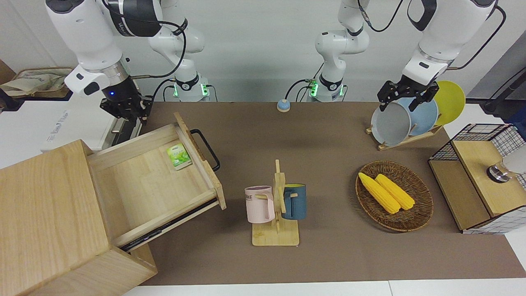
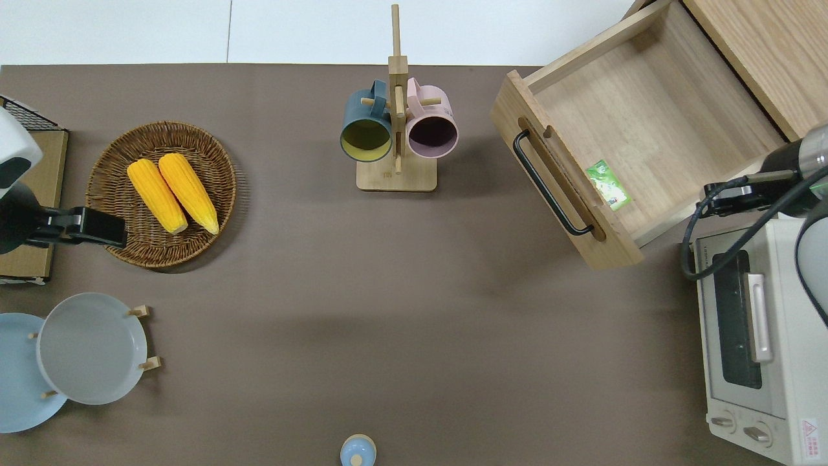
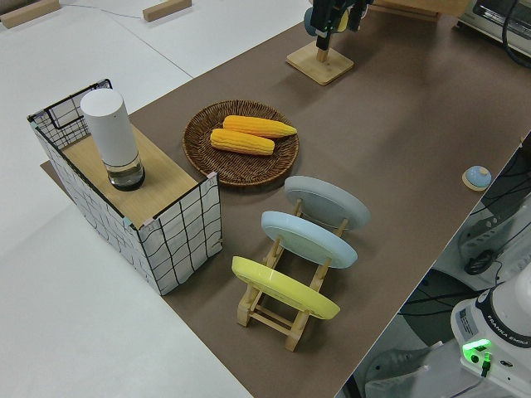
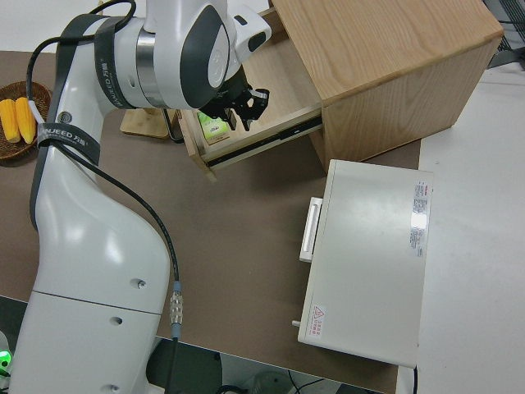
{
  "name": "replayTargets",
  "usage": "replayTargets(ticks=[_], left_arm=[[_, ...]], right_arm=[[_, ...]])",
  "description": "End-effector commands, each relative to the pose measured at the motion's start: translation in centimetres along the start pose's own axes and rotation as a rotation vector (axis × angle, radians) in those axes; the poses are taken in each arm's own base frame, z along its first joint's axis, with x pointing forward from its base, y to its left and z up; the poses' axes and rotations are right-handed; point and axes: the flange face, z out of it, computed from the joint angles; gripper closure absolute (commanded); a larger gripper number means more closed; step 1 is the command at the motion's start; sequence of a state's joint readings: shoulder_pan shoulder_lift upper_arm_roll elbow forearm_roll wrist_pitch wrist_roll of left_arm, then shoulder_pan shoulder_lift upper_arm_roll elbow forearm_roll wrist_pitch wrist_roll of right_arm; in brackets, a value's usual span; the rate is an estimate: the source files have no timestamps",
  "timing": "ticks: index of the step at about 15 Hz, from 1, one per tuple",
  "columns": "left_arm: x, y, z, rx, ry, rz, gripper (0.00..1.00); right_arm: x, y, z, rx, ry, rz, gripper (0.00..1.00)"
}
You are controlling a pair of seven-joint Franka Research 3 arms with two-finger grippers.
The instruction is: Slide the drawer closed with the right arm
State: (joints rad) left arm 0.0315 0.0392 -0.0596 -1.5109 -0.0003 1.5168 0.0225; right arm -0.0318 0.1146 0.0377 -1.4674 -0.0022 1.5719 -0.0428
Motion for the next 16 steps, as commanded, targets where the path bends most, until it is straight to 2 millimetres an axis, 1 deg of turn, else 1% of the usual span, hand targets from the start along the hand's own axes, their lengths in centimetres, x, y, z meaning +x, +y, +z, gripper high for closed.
replayTargets(ticks=[1, 5, 6, 7, 9, 11, 13, 14, 16], left_arm=[[0.1, -0.1, -0.3, 0.016, -0.007, 0.011, 0.01], [0.1, -0.1, -0.4, 0.016, -0.005, 0.011, 0.01], [0.1, -0.1, -0.4, 0.016, -0.005, 0.011, 0.01], [0.1, -0.1, -0.4, 0.016, -0.005, 0.011, 0.01], [0.1, -0.1, -0.4, 0.016, -0.005, 0.011, 0.01], [0.1, -0.1, -0.4, 0.016, -0.005, 0.011, 0.01], [0.1, -0.1, -0.4, 0.016, -0.005, 0.011, 0.01], [0.1, -0.1, -0.3, 0.016, -0.007, 0.011, 0.01], [0.1, -0.1, -0.4, 0.016, -0.005, 0.011, 0.01]], right_arm=[[-0.5, 0.0, -0.5, 0.027, -0.002, -0.021, 1.000], [-0.8, -0.3, -0.9, 0.029, -0.002, -0.021, 1.000], [-1.0, -0.4, -1.5, 0.028, -0.004, -0.021, 1.000], [-1.2, -0.4, -3.0, 0.029, 0.010, -0.021, 1.000], [-2.3, -0.6, -4.9, 0.025, 0.025, -0.018, 1.000], [-3.1, -1.0, -6.0, 0.023, 0.031, -0.007, 1.000], [-3.6, -1.7, -6.5, 0.024, 0.026, 0.013, 1.000], [-3.8, -2.6, -6.5, 0.021, 0.016, 0.027, 1.000], [-4.1, -5.7, -7.1, 0.018, 0.022, 0.069, 1.000]])
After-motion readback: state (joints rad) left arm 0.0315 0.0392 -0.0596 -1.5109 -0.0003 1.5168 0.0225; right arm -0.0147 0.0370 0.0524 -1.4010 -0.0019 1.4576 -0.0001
